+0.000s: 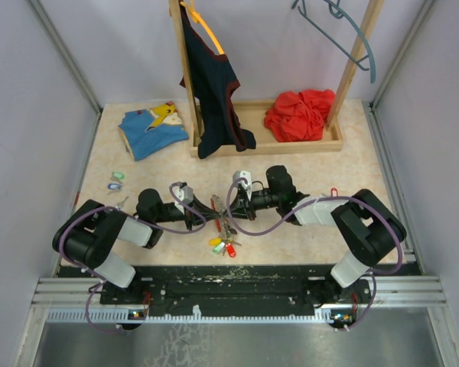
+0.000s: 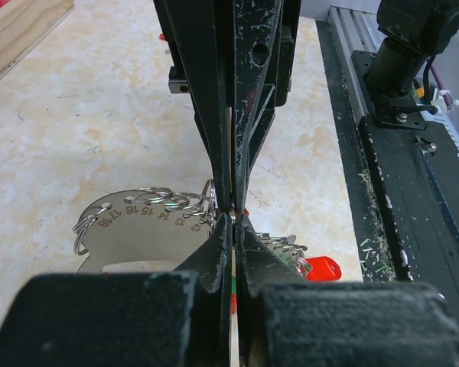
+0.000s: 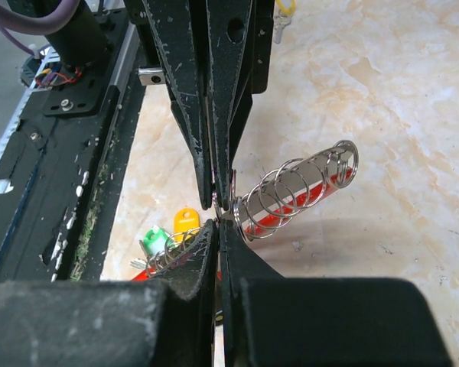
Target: Put the keys on the keyring
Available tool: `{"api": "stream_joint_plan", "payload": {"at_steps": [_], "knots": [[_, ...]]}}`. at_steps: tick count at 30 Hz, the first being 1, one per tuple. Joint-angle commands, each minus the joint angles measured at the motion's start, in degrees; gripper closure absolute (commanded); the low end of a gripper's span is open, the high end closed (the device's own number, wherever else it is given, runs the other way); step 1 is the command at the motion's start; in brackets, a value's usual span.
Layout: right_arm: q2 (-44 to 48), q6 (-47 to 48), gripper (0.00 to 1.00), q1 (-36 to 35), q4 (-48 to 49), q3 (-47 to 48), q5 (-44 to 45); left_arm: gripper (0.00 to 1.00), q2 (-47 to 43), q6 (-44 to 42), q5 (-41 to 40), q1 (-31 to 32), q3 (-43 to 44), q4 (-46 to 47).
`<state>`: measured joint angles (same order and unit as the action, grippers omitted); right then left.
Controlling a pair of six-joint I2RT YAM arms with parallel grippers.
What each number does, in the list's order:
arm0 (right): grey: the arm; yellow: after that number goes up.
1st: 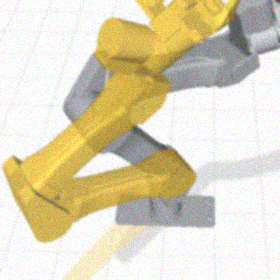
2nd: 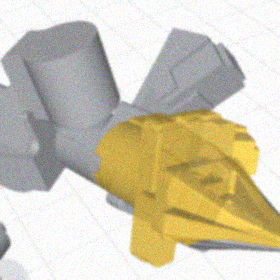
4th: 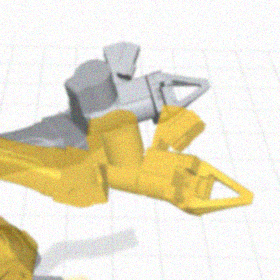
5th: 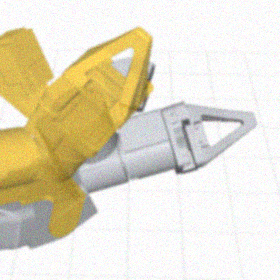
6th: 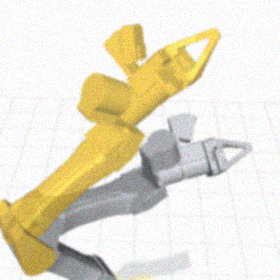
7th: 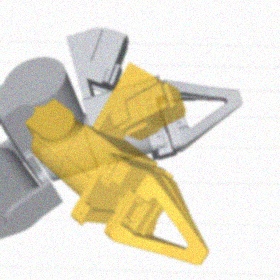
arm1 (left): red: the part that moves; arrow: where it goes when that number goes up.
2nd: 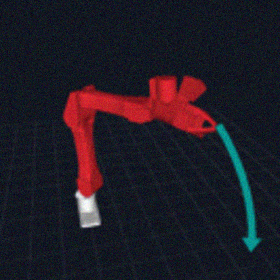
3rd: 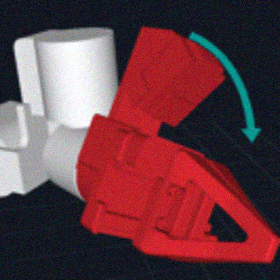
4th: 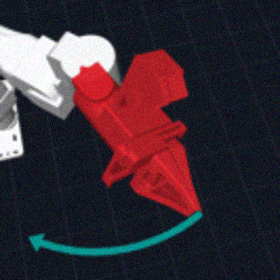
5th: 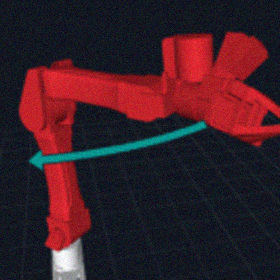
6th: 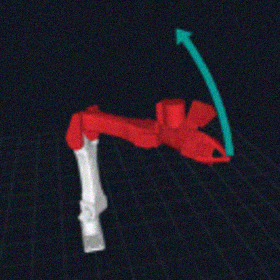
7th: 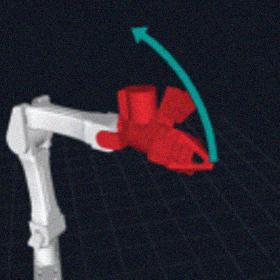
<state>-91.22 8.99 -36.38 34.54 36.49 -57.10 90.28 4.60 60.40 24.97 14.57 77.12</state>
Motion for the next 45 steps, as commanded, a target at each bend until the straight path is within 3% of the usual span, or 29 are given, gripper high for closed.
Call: {"api": "stream_joint_plan", "payload": {"at_steps": [1,25,45], "knots": [[1.63,3.56,1.00,-1.15,-1.01,1.10,1.48,1.00,-0.84,0.68,-0.31,0.43,0.70,3.00],[2.04,-0.04,1.00,1.40,0.89,-0.85,3.85,1.00,-1.89,-0.04,-1.05,0.04,-0.45,3.95],[-1.65,-9.86,1.00,2.28,-2.90,3.05,3.05,1.00,-0.14,4.10,1.55,-0.56,-3.33,17.41]]}}
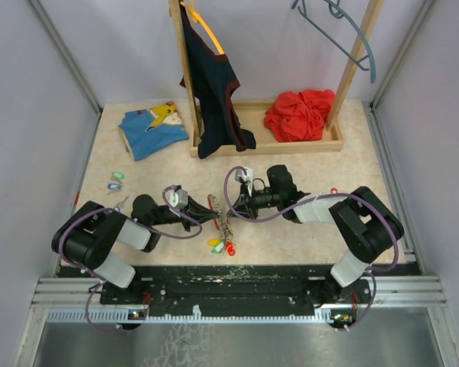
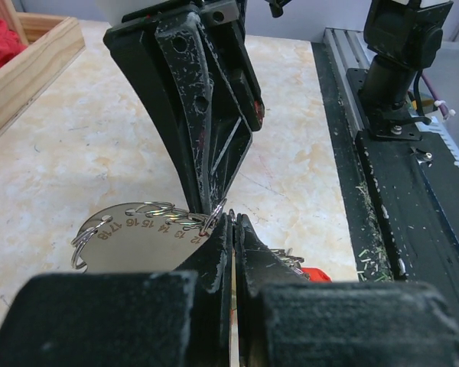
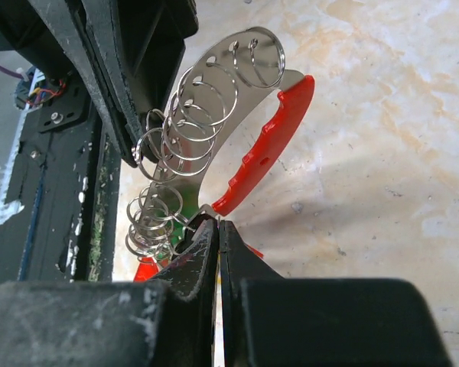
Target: Put the keys on the keyring
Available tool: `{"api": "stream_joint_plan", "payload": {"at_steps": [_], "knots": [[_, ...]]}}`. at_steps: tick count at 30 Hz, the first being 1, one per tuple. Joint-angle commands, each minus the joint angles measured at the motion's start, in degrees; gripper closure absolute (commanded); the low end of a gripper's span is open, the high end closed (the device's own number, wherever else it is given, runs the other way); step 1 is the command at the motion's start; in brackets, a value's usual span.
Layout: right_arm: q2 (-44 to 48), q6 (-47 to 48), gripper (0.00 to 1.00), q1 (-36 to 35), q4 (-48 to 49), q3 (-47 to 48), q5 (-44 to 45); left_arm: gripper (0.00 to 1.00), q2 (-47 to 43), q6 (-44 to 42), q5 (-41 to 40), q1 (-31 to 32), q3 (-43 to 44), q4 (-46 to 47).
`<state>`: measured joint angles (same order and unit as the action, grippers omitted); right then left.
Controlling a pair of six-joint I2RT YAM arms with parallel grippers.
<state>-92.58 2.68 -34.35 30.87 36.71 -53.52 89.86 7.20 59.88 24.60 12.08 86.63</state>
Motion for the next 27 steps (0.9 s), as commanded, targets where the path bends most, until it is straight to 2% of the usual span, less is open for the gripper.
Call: {"api": "stream_joint_plan", "payload": {"at_steps": [1,4,9,14,20,27], "knots": [[-0.06,-4.49,1.00,0.25,1.58,2.58,-0.88,1.00,0.45,1.70,2.02,-0.21,-0.90,8.41],[1.86,-4.56,1.00,0.25,1.06,1.73,-0.05,1.00,0.66,1.68,1.40,-0.24,-0.91,8.49],[5.27,0.05,1.00,0.25,-9.96,2.51,6.06,1.00,0.66,1.50,0.41,-0.18,-0.83,7.54],[8.42,0.21,1.00,0.18,-12.12,0.90,8.97,1.00,0.37,0.90,-1.06,-0.23,-0.83,6.02],[13.09,0.15,1.00,-0.57,-23.90,1.85,22.49,1.00,-1.00,-1.87,-2.82,-0.19,0.23,-0.80],[14.53,-0.66,1.00,-0.96,-29.23,1.56,25.74,1.00,0.30,-2.12,-2.15,-0.13,3.35,-7.86]]}}
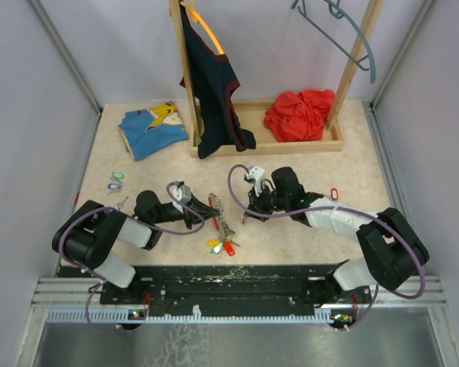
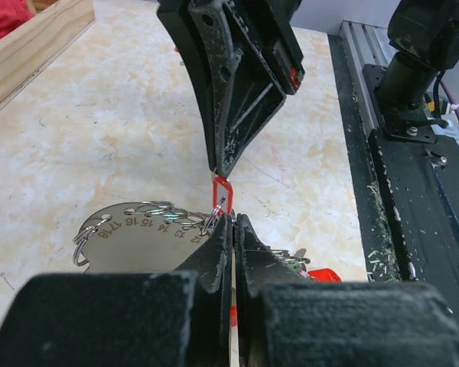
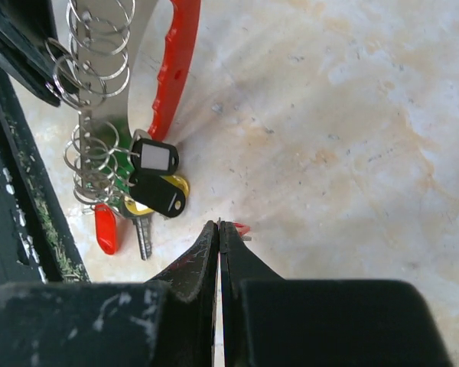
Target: Put the keys on the keyring
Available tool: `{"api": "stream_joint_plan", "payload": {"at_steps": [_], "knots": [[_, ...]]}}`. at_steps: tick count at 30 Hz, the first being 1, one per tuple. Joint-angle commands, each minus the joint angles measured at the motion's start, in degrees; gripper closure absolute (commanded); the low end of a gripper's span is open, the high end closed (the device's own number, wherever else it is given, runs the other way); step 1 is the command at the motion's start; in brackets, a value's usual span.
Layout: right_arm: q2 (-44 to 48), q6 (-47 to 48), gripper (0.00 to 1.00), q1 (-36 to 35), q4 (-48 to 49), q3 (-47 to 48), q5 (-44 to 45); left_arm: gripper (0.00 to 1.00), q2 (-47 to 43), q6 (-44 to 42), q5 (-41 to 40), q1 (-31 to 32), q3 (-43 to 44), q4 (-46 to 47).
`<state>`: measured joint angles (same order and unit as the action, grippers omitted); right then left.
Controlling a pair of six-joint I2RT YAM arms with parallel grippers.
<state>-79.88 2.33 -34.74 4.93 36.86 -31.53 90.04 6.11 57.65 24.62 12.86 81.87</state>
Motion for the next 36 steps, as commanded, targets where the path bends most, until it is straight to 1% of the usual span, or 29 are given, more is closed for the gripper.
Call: {"api": "stream_joint_plan", "payload": {"at_steps": [1,8,15,19,25,28,32,34,36], "knots": [[1.71,-0.31,1.00,-0.65,-4.27,1.79,5.26,1.00,0.13,-1.16,0.05,-0.16,2.79,-4.06],[-0.96,-3.84,1.00,-1.92,-19.02,9.11,20.74,1.00,-0.74,-4.05,-1.58,-0.04,4.28,-10.95],[-4.82,-5.67,1.00,-2.22,-19.07,11.44,25.35,1.00,-0.60,-4.04,-1.74,0.00,4.56,-11.42],[-0.62,-6.11,1.00,-2.87,-22.18,12.10,27.88,1.00,-1.50,-5.42,-2.77,0.05,4.60,-13.58],[6.13,-9.46,1.00,-2.92,-35.11,11.76,30.43,1.00,-0.92,-4.69,-2.47,0.03,5.08,-12.79],[6.51,-10.66,1.00,-2.96,-34.85,10.72,27.98,1.00,-1.23,-4.61,-2.21,0.07,4.81,-12.26],[1.90,-9.26,1.00,-2.96,-33.41,12.30,29.95,1.00,-1.77,-4.79,-1.56,0.04,4.56,-12.21],[-0.43,-8.26,1.00,-2.96,-30.35,12.74,30.82,1.00,-2.03,-4.78,-1.29,0.00,4.22,-11.83],[-2.47,-7.21,1.00,-2.96,-25.18,13.05,30.70,1.00,-2.19,-4.76,-0.90,0.04,4.03,-11.31]]}}
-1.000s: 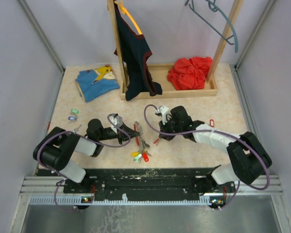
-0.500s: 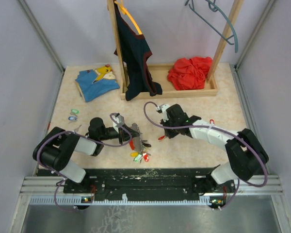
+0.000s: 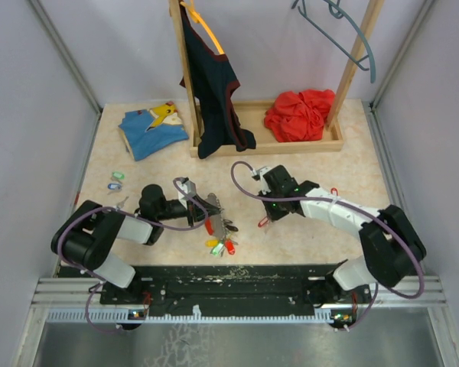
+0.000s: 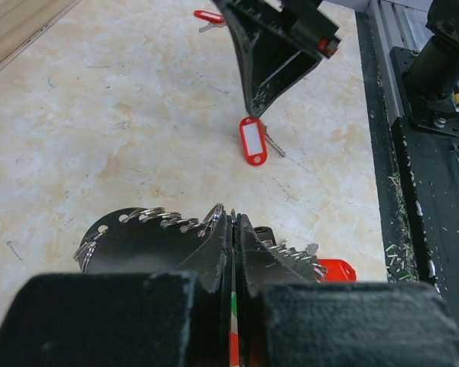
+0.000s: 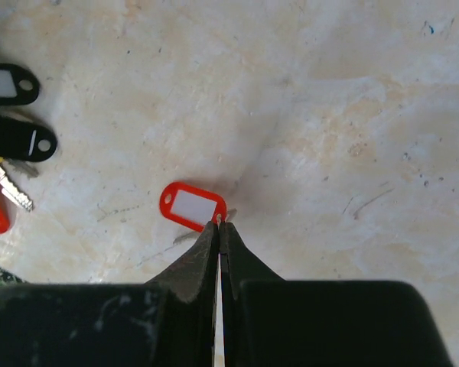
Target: Put the keys on the keyring
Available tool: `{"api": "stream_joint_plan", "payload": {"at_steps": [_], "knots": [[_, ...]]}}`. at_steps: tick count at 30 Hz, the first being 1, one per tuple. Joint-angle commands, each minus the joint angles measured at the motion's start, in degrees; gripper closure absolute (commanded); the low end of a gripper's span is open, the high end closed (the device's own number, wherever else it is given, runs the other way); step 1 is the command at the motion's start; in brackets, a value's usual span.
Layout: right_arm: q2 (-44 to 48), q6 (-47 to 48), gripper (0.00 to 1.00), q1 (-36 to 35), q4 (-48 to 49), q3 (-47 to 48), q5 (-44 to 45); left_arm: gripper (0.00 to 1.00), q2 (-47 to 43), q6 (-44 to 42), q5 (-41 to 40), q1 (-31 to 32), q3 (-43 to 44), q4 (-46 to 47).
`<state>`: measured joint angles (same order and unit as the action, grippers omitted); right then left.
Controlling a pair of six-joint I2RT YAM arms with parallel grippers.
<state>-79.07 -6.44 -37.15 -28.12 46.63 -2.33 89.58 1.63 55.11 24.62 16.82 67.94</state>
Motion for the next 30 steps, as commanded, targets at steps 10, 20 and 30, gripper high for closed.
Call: {"api": "stream_joint_plan", "payload": {"at_steps": [10,20,30], "knots": [[-12.78,7.44,0.94,-0.47,21.50,4.96,-2.29,1.00,-1.44,-0.47,3.04,0.03,0.06,3.08],[-1.88,17.43,0.66,-0.39,34.12,-3.08,-21.73,1.00,-0.73,-0.05,3.76,0.00,0.41,3.64],[-2.45,22.12,0.63,-0.34,44.58,-5.63,-39.47,1.00,-0.83,0.43,4.80,0.07,0.14,4.58]]}}
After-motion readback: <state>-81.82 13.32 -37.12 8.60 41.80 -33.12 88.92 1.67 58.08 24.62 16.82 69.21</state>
